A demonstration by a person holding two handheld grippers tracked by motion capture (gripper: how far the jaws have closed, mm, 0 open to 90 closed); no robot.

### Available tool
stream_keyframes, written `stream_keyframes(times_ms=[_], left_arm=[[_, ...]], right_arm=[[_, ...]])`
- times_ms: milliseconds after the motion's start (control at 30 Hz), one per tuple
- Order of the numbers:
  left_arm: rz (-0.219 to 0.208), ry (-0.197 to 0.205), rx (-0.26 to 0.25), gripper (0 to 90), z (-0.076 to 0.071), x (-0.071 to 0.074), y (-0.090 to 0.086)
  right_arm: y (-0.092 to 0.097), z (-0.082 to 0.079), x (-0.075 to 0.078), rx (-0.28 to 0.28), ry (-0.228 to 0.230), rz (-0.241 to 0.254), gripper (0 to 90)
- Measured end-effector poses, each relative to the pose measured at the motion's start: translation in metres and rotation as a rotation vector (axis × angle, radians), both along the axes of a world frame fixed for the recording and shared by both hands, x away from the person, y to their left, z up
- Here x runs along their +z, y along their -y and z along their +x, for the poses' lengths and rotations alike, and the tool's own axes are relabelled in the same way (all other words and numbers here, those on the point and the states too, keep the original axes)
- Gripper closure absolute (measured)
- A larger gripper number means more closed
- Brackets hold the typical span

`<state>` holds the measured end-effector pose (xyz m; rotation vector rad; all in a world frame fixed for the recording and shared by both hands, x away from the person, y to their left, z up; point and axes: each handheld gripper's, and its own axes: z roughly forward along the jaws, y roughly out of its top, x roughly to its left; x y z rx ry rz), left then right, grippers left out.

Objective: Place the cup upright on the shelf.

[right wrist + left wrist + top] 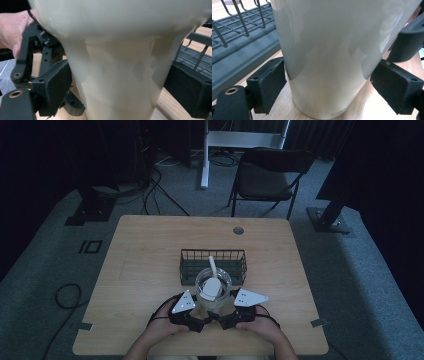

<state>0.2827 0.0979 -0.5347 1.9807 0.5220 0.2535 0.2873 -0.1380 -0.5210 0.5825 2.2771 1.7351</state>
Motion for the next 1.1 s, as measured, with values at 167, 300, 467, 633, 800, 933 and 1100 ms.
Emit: stream_keyframes(times_ms=[167,300,467,633,800,933,1100], left_arm=[[0.005,0.022,-0.023,13.9,0.002,-0.004,-0.002],[-0.007,0.014,-0.032,14.5,0.002,-0.006,-0.004],[-0.004,0.008,-0.041,15.0,0.003,-0.006,-0.005],[0.005,0.018,-0.045,14.8,0.004,-0.006,-0.005],[0.012,0.018,-0.051,14.9,0.005,-0.006,-0.005],[0.006,0.004,-0.055,15.1,0.005,-0.006,-0.006],[0.009,0.012,-0.064,15.3,0.005,-0.006,-0.006]], right_arm=[[-0.004,0.003,-0.003,0.016,0.046,-0.007,9.5],[-0.006,0.005,-0.004,0.017,0.031,0.004,9.2],[-0.008,0.004,-0.005,0.006,0.032,0.002,9.4],[-0.010,0.001,-0.006,-0.022,0.030,0.007,9.5],[-0.011,-0.001,-0.006,-0.039,0.031,0.007,9.5],[-0.012,-0.004,-0.007,-0.063,0.046,0.006,9.8],[-0.014,-0.009,-0.008,-0.101,0.064,0.013,10.1]])
